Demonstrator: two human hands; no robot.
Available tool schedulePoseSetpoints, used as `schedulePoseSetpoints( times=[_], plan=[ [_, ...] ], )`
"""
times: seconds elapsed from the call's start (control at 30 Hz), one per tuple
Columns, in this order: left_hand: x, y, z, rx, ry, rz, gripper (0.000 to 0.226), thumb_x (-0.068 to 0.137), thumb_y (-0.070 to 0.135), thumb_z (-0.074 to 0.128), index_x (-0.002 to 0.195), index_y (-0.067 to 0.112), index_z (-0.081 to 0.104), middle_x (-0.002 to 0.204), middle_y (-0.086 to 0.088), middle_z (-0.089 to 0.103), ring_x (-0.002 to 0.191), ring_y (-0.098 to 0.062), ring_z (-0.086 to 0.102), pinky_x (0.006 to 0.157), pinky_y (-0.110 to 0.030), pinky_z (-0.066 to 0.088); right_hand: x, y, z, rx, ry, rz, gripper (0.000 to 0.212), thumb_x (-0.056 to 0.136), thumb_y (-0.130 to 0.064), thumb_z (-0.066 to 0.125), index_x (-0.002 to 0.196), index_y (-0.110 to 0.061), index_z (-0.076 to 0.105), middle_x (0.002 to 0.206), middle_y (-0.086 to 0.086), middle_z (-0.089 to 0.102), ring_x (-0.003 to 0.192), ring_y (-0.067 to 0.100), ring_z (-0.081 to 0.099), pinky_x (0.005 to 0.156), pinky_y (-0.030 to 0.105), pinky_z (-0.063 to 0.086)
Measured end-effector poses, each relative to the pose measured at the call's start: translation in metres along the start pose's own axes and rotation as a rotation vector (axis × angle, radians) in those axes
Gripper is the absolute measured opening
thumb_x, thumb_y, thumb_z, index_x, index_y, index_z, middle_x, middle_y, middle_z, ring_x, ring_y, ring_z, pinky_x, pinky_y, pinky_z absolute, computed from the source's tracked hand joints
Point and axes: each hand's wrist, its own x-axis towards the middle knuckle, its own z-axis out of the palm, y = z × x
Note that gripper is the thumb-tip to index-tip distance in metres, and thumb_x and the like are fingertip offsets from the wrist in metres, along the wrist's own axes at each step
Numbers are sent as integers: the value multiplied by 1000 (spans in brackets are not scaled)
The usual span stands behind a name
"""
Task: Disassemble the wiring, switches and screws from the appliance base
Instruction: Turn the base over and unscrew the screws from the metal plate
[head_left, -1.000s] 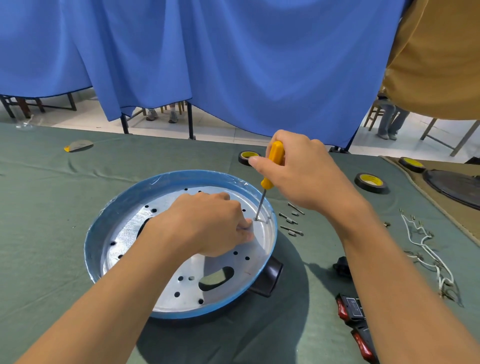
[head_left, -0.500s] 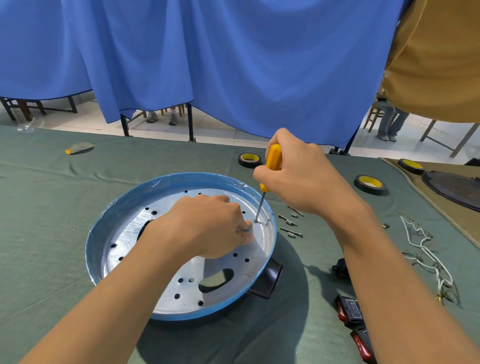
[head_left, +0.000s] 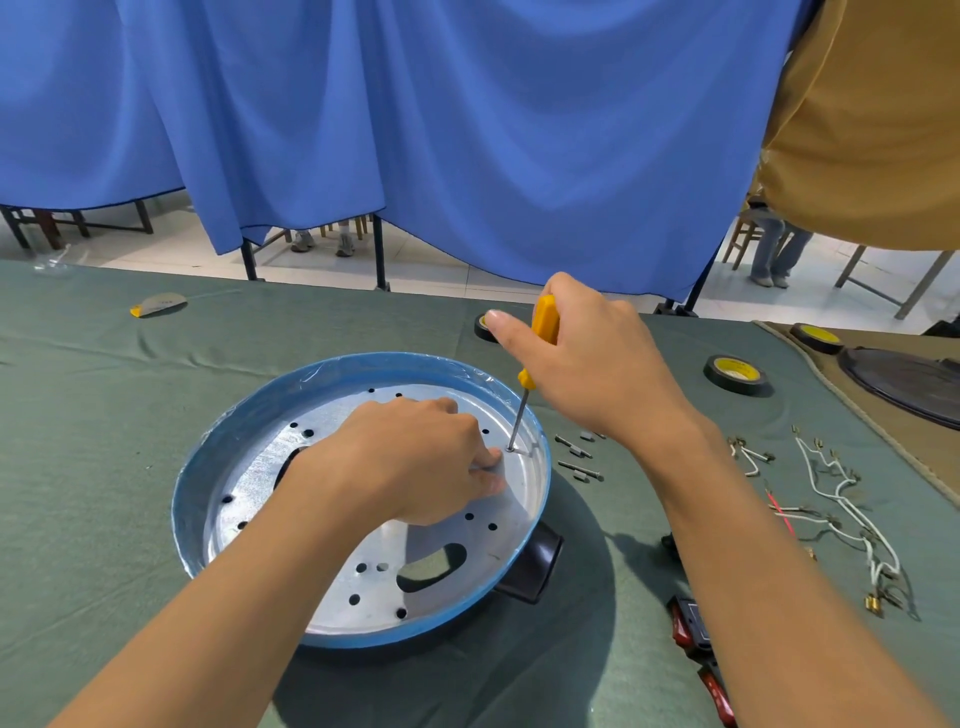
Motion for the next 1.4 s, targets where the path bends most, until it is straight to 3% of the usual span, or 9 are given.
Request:
schedulePoseSetpoints(
  times=[0.07,0.2,0.43,0.6,0.83,1.0,1.13,1.23,1.4],
  plan=[
    [0,0,0,-3,-2,-3,45,95,63,32,136,50,46,101,7,40,107,-24,51,87,-41,47,0,0,0,-19,44,-25,42,90,-55,54,79,-15,47,72,7,59,76,29,57,67,43,49],
    [0,-1,-1,-7,3,-1,48,95,63,33,137,45,48,113,4,48,108,-25,52,87,-42,48,1,2,-4,-27,-27,-48,19,84,-32,60,91,-19,48,78,4,57,79,27,54,61,37,46],
    [-1,-1,0,-16,14,8,45,95,63,33,136,51,46,103,7,42,108,-25,52,88,-41,46,-1,-1,-3,-18,-9,-36,45,89,-63,48,80,-19,45,72,4,56,73,25,55,61,40,46],
    [0,-2,1,-13,15,2,45,95,63,33,135,49,48,110,5,48,107,-25,52,84,-40,47,1,3,-5,-28,-59,-43,21,83,-34,58,93,-21,44,74,3,56,74,27,55,58,35,42],
    [1,-3,1,-17,16,-3,47,97,60,29,134,43,52,113,4,50,106,-25,53,88,-43,48,-3,1,-3,-20,1,-49,44,88,-63,50,83,-20,45,71,3,58,72,26,55,63,42,48],
    [1,-3,1,-16,24,-1,49,96,62,31,133,41,53,111,3,49,103,-25,52,80,-39,46,-2,4,-5,-24,20,-53,16,85,-33,58,87,-23,46,68,-2,53,74,20,49,57,32,37],
    [0,-4,1,-23,24,2,48,95,63,31,133,44,53,109,4,48,103,-24,52,80,-39,45,-2,3,-6,-80,1,-28,20,87,-42,51,88,-23,45,72,0,56,74,24,53,60,35,42],
    [0,-4,1,-19,28,8,46,95,63,31,134,48,51,105,6,46,103,-24,51,78,-37,43,-2,2,-5,-128,58,-15,38,92,-56,47,84,-19,51,75,3,59,78,26,53,67,41,47],
    [1,-4,1,-21,32,14,45,95,63,31,134,50,49,105,5,46,104,-24,52,76,-36,43,-1,6,-9,-119,-14,17,20,87,-41,56,92,-24,47,81,-1,55,81,22,51,62,36,42]
  ],
)
